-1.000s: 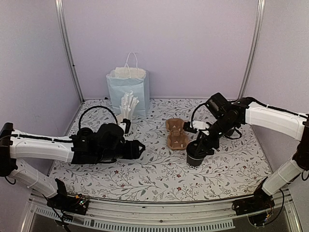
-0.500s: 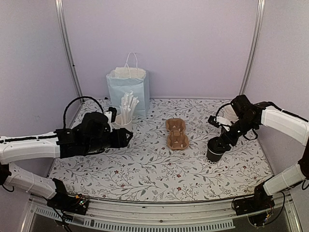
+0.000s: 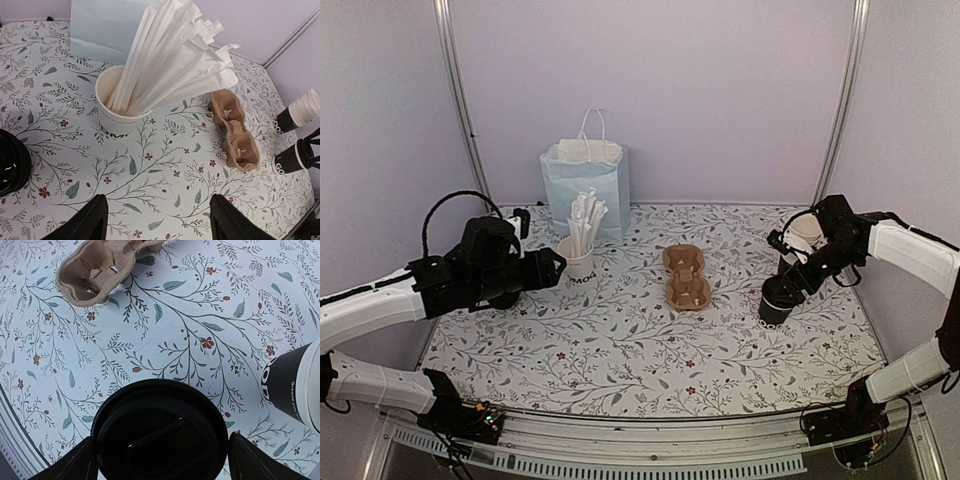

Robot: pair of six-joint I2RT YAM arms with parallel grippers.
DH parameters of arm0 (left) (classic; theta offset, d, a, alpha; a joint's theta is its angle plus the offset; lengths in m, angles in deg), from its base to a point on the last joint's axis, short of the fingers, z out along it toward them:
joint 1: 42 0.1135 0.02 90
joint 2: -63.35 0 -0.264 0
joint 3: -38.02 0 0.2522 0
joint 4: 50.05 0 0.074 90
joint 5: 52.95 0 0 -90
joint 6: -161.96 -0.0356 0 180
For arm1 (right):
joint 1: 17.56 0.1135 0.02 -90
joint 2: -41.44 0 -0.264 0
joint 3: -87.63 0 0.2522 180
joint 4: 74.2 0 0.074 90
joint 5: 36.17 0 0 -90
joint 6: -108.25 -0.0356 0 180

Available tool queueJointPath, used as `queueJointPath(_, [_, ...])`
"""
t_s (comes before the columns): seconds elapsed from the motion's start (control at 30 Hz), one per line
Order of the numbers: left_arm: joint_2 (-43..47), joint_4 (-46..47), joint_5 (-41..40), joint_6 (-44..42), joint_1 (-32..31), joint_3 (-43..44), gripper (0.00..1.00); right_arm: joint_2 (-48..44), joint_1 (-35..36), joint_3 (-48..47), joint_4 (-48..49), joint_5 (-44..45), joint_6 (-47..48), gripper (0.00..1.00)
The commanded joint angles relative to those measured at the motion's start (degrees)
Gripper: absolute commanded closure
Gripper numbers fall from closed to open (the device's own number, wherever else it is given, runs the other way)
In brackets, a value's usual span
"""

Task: Pack the takeout coffee

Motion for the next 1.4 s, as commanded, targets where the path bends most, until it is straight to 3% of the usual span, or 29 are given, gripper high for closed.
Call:
queueJointPath(0.0, [1.20, -3.08, 2.56, -1.35, 2.19, 1.63, 0.28, -1.26, -0.20, 0.27, 1.29, -0.70, -0.88, 0.08])
queueJointPath(0.27, [0.44, -6.53, 3.29, -4.92, 5.08, 6.67, 0.28, -4.34, -0.21, -3.36, -2.39, -4.00, -0.57, 0.02])
queueJointPath(0.43, [-2.98, -9.44, 2.58, -8.84, 8.97, 14.07, 0.28, -6.51, -0.17, -4.55, -4.07, -8.18, -0.49, 0.01])
queueJointPath(0.87, [-15.55, -9.69, 5.35, -17.63, 15.18, 32.64, 0.32, -12.36, -0.19, 0.07, 0.61, -22.58, 0.98, 0.08])
queueJointPath(1.2, [-36.25, -15.95, 5.38, -17.81, 24.42, 58.66, 0.38, -13.48, -0.11, 4.22, 3.38, -27.07, 2.78, 0.11])
queueJointPath(1.37, [-52.65, -23.05, 8.91, -19.39, 27.69, 78.83, 0.39, -15.42, -0.18, 7.47, 6.18, -26.26, 2.64, 0.11])
